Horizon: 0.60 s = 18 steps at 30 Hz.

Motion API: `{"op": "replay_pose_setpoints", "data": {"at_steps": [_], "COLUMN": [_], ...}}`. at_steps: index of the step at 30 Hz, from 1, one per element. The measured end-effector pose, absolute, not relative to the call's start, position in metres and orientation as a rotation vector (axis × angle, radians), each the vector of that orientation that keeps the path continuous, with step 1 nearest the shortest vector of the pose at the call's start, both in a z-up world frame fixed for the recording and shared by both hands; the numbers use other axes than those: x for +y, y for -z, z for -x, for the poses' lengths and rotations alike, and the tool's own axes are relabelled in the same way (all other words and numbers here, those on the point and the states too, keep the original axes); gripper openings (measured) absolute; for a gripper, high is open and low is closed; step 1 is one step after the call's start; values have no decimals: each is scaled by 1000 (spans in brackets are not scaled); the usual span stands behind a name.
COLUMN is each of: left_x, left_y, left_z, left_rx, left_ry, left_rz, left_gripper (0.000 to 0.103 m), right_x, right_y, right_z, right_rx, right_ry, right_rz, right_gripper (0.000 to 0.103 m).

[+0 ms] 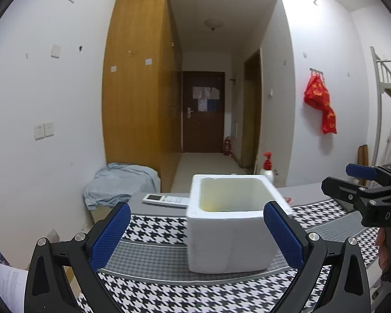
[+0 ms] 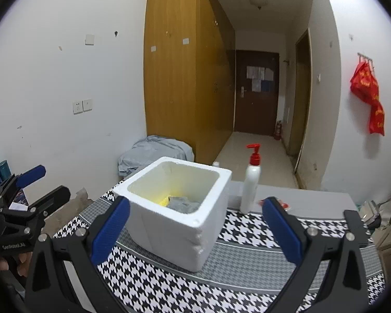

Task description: Organize soft objects

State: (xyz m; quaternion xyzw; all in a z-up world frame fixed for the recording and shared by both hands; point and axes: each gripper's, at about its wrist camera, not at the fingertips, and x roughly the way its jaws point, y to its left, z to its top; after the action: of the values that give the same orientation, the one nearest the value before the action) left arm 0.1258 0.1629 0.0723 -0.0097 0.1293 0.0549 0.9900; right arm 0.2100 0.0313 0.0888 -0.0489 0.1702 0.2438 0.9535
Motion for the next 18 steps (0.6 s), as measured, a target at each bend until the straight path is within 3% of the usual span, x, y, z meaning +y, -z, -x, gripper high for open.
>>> {"op": "replay_pose_setpoints", "data": {"at_steps": [18], "left_x": [123], "left_y": [-69], "left_z": [-90], "left_rx": [214], "left_ry": [-82], "left_rz": [14], "left_gripper": [102], "right_x": [-13], "right_y": [-62], "right_z": [-160], "right_rx": [278], "right_ry": [-484], "right_rz": [47], "right_gripper": [103]}}
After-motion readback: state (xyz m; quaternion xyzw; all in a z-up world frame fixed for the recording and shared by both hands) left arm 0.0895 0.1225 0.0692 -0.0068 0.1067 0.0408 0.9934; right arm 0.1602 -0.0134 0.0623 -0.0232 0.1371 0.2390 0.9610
